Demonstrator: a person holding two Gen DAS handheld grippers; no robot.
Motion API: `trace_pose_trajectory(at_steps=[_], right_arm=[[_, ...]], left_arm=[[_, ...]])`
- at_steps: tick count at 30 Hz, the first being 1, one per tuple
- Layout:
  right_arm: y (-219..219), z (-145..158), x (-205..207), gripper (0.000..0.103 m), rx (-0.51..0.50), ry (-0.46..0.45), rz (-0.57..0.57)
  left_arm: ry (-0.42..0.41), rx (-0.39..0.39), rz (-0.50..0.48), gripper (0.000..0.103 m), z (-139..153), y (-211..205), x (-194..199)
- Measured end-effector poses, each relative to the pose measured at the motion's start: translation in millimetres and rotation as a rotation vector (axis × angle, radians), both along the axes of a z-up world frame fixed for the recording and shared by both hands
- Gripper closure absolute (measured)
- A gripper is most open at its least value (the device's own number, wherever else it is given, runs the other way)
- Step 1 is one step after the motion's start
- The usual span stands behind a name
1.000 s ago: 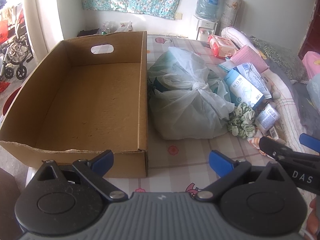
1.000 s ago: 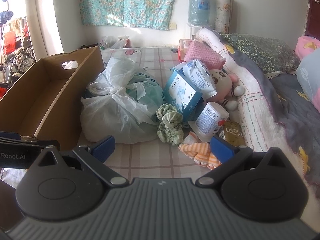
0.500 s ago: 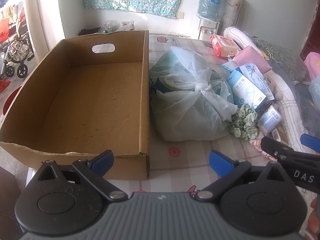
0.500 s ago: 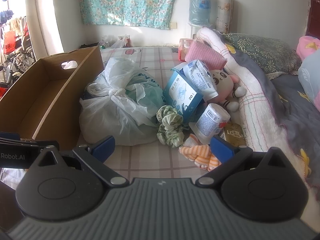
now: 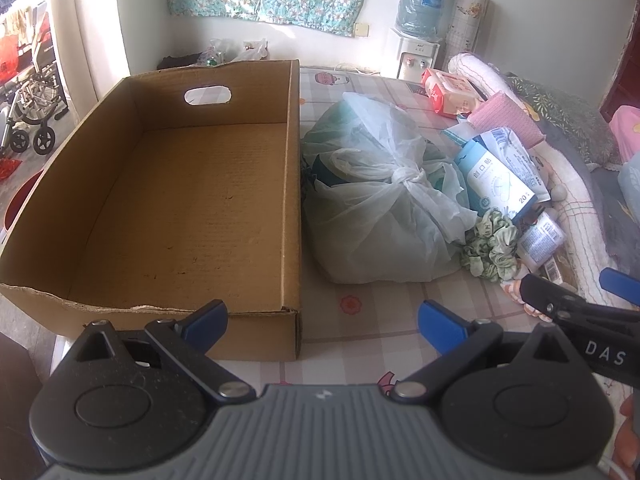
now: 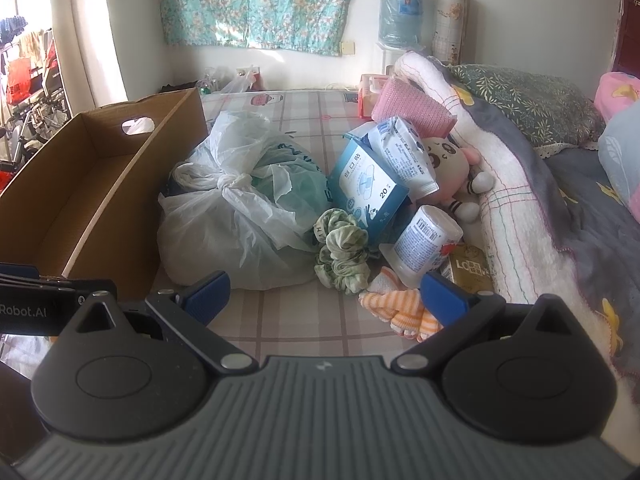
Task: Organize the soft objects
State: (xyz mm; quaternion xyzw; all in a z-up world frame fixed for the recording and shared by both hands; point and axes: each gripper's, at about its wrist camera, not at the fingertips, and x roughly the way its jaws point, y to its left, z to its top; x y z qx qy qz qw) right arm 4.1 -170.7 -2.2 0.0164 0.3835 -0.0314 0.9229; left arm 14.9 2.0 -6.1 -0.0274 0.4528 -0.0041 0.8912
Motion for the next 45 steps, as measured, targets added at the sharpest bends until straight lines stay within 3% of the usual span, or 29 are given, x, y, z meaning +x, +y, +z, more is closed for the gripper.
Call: trace_pose_trajectory(at_steps=[20, 26, 36, 45], right_arm=[[5, 4, 0, 0.001, -0.012, -0.009, 0.007], [-2, 6, -14, 0.001, -0.016, -0.054, -0.026], [-34, -3, -38, 0.001, 0.015, -0.074, -0.138], [-58, -6, -36, 0.001, 0.105, -0.131, -0.188]], left_arm=[[-0.024, -0.013, -0.007, 0.001, 5, 4, -3], [-0.122, -0.011, -0.1, 0.001, 11, -7, -18], [-0.14, -0.07, -0.265, 0.001, 12, -25, -14], [-0.235, -0.035, -0.332, 0.001, 56, -20, 16]])
